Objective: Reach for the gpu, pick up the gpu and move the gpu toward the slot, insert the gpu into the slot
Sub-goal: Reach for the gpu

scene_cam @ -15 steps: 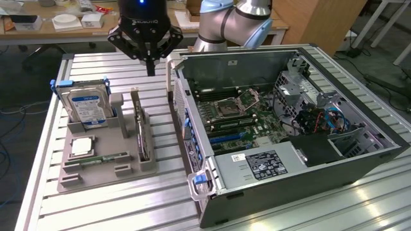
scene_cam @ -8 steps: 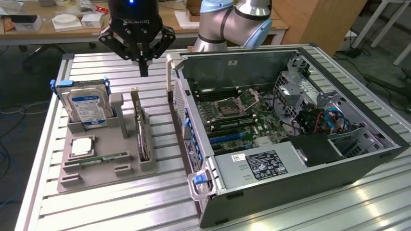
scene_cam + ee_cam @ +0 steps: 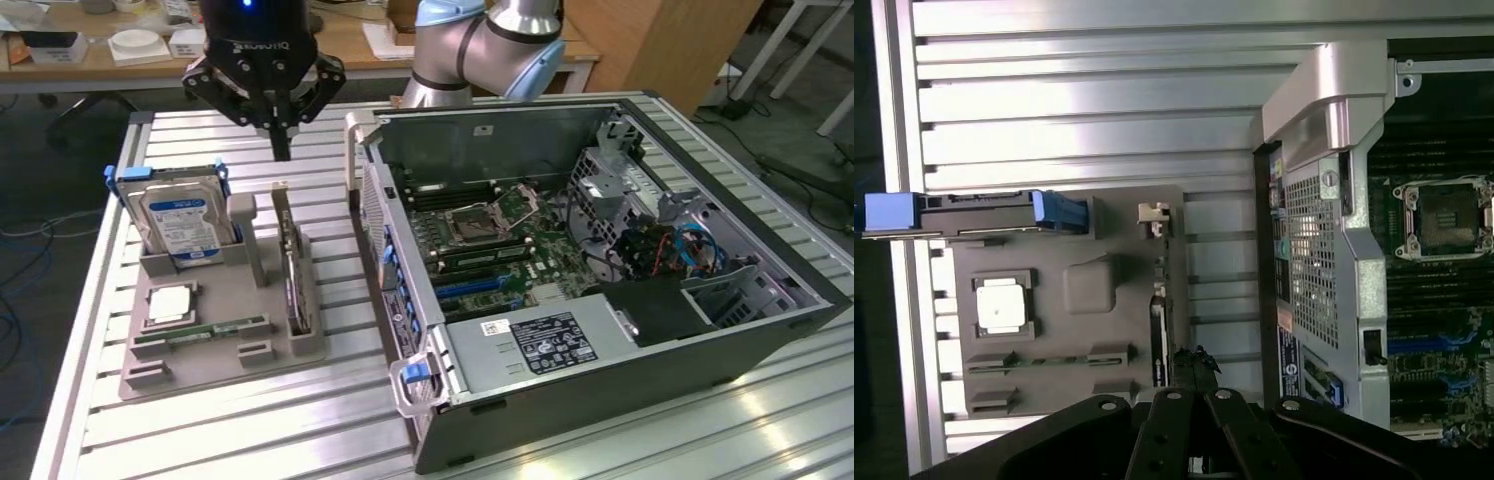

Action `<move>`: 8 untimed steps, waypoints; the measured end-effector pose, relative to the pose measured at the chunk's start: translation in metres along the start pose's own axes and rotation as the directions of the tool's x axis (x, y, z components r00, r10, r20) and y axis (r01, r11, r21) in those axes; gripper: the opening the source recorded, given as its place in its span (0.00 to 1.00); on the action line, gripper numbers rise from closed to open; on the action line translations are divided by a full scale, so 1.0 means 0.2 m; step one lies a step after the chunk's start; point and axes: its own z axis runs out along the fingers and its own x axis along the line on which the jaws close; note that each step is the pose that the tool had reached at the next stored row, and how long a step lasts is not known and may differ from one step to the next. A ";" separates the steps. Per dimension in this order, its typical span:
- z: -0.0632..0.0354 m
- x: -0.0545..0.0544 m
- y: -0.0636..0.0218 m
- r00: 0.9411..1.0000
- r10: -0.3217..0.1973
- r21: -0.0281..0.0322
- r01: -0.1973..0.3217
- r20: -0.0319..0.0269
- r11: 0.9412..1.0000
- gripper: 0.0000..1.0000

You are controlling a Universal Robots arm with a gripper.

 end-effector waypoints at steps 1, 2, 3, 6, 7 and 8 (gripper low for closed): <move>0.000 0.01 -0.001 1.000 0.000 0.000 0.000 0.000 1.000 0.10; 0.000 0.02 -0.001 1.000 0.000 0.000 0.000 0.000 1.000 0.10; -0.001 0.03 -0.002 1.000 0.000 0.000 0.000 0.000 1.000 0.10; -0.001 0.05 -0.004 1.000 0.000 0.000 0.000 0.000 1.000 0.10; -0.002 0.06 -0.004 1.000 0.000 0.000 0.000 0.000 1.000 0.10; -0.002 0.07 -0.005 1.000 0.000 0.000 0.000 0.000 1.000 0.10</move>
